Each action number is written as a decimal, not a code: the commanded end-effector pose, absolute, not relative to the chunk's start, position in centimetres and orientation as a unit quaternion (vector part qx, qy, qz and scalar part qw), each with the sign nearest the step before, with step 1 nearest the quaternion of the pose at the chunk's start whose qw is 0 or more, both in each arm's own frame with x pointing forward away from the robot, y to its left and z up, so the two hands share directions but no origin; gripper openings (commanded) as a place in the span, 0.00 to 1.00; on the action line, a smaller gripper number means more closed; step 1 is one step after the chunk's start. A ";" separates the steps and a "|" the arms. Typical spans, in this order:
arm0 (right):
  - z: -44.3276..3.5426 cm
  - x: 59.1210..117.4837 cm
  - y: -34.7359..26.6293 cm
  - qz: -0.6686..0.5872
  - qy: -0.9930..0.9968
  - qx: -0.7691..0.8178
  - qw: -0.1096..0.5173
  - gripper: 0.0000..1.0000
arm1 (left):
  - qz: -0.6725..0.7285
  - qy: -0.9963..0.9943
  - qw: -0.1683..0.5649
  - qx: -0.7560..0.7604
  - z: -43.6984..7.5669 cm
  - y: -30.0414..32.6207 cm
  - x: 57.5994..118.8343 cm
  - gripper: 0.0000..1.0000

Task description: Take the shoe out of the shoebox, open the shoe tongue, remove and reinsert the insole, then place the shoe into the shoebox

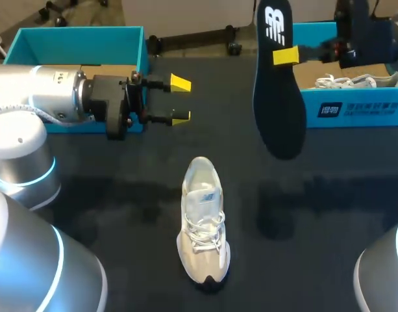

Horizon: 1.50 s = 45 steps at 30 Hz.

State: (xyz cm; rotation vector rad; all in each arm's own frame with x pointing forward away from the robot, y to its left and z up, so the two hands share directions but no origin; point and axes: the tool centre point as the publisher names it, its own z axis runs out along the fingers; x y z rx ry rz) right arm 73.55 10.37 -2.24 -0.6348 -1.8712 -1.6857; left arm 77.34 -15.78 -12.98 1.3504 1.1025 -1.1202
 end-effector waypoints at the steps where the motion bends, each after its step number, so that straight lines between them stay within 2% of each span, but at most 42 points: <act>1: -2.3 74.3 10.6 -0.617 -0.700 -0.225 0.279 0.00 | -0.465 0.457 0.511 0.561 -13.0 -15.9 77.4 1.00; 9: -6.3 80.4 12.5 -0.583 -0.683 -0.288 0.333 0.00 | -0.467 0.443 0.522 0.560 -13.0 -16.5 77.7 1.00; 15: -8.8 82.1 13.7 -0.545 -0.673 -0.325 0.380 0.00 | -0.467 0.449 0.550 0.527 -12.8 -16.5 78.5 1.00; 28: -8.8 82.1 13.7 -0.545 -0.673 -0.325 0.380 0.00 | -0.459 0.465 0.564 0.505 -12.8 -16.6 79.4 1.00; 34: -10.3 82.4 15.4 -0.533 -0.632 -0.377 0.417 0.00 | -0.470 0.461 0.555 0.508 -13.4 -17.5 79.7 1.00; 45: -11.0 81.9 17.1 -0.506 -0.588 -0.462 0.430 0.00 | -0.496 0.453 0.530 0.517 -13.2 -17.9 80.6 1.00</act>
